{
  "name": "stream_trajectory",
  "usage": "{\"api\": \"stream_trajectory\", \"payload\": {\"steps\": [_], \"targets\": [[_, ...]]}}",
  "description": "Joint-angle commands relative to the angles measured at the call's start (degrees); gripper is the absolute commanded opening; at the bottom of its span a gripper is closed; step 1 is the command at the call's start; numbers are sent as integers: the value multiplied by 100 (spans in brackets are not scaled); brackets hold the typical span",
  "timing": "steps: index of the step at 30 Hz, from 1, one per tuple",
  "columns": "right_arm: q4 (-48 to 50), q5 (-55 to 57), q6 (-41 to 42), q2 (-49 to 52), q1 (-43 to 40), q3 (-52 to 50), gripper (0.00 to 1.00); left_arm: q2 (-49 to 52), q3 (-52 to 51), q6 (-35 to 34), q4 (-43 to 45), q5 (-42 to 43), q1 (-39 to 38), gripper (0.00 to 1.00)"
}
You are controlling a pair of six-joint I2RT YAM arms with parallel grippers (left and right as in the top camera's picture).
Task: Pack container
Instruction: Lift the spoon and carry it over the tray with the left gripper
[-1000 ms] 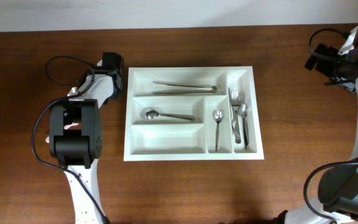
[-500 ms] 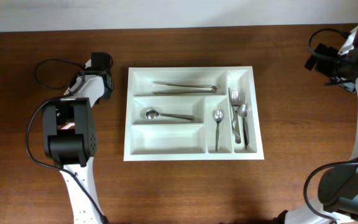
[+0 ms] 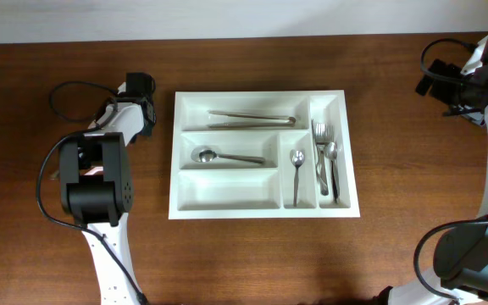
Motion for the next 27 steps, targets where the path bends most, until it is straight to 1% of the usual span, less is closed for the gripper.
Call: {"api": "stream_trajectory", "payload": {"steps": [1, 5, 9, 12, 14, 17, 21, 22, 25, 27], "targets": [[22, -13, -13, -33, -22, 111, 99, 26, 57, 367, -2, -575, -17, 2], [22, -11, -13, -33, -22, 111, 99, -286, 87, 516, -44, -575, -72, 2], [22, -11, -11, -33, -22, 111, 99, -820, 87, 861, -46, -577, -181, 2], [22, -13, -13, -33, -22, 111, 99, -1318, 87, 1244, -68, -575, -358, 2], [22, -11, -13, -33, -22, 111, 99, -1725, 87, 1631, -68, -520, -525, 2], [22, -11, -11, -33, -22, 111, 99, -2354, 87, 2240, -227, 151, -778, 2], [22, -11, -13, -33, -22, 111, 98, -3158, 87, 2645, -619, 999, -1196, 2], [22, -11, -13, -33, -22, 111, 99, -3390, 87, 2767, -828, 1294, -1384, 2], [22, -13, -13, -33, -22, 111, 99, -3740, 85, 3042, -1300, 2100, -1812, 2], [22, -11, -11, -33, -22, 111, 99, -3871, 85, 3062, -1543, 2566, -2144, 2]]}}
